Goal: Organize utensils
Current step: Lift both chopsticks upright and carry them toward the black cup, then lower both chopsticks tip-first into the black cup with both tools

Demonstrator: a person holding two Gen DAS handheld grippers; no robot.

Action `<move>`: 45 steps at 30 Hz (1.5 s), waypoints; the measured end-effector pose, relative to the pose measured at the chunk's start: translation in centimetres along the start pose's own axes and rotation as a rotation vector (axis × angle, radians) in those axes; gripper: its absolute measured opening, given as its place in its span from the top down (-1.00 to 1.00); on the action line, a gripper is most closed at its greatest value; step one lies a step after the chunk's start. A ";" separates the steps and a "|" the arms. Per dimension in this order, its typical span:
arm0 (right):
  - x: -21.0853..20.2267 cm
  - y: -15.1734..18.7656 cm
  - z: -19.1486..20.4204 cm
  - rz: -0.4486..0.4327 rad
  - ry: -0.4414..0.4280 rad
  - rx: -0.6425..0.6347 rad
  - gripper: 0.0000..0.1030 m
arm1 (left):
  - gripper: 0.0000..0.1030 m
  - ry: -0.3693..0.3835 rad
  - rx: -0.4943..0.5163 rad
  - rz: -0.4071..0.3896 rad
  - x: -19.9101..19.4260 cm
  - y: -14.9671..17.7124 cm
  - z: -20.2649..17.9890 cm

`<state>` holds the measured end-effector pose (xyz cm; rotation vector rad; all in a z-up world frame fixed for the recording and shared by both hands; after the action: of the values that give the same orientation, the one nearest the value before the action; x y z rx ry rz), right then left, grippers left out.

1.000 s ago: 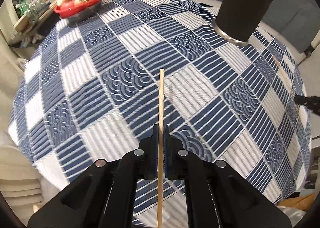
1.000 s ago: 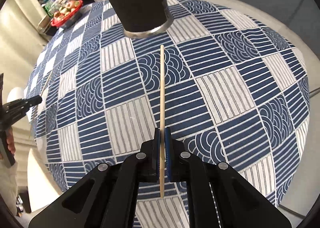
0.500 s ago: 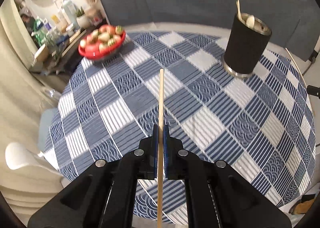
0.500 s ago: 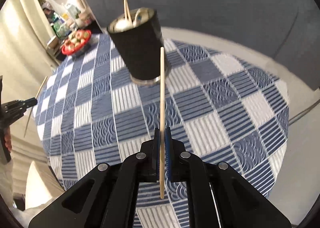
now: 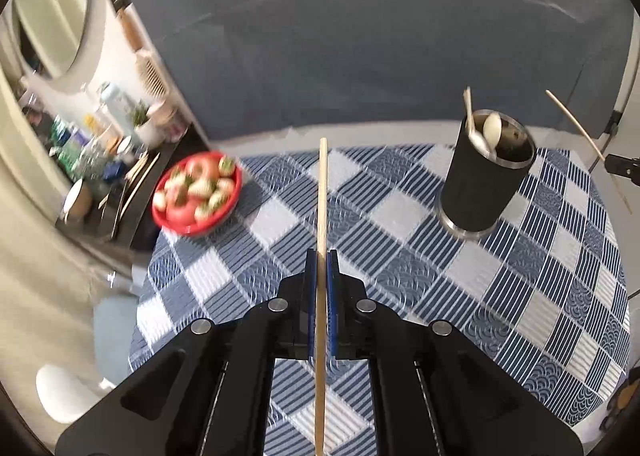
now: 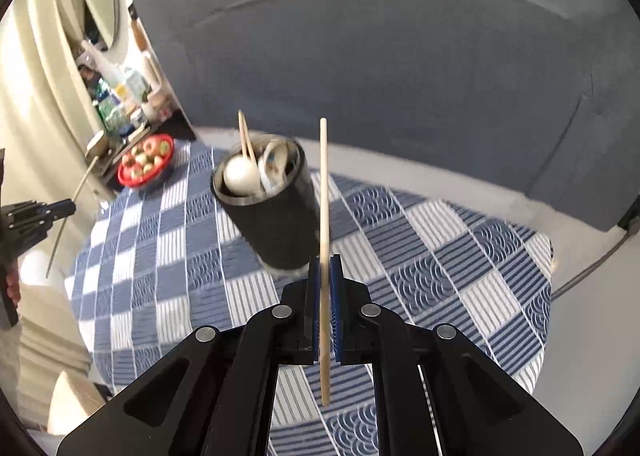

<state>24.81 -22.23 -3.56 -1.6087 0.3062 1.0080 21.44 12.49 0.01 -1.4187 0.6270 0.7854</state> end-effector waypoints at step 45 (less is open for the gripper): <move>7.4 -8.2 1.6 -0.580 -0.267 0.095 0.91 | 0.91 0.784 0.021 -0.209 7.2 -13.9 -14.7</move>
<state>33.96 -15.91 -3.47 -1.3397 -0.2806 0.7272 37.85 -1.22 1.84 -1.7329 1.0485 0.0262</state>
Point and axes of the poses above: each gripper's, at about its wrist camera, not at the fingertips, and x roughly the way its jaws point, z to its left, y to its underside, the point moved 4 cm from there along x, roughly the way its jaws point, and after that the axes turned 13 degrees about -x, right-handed, at the moved point
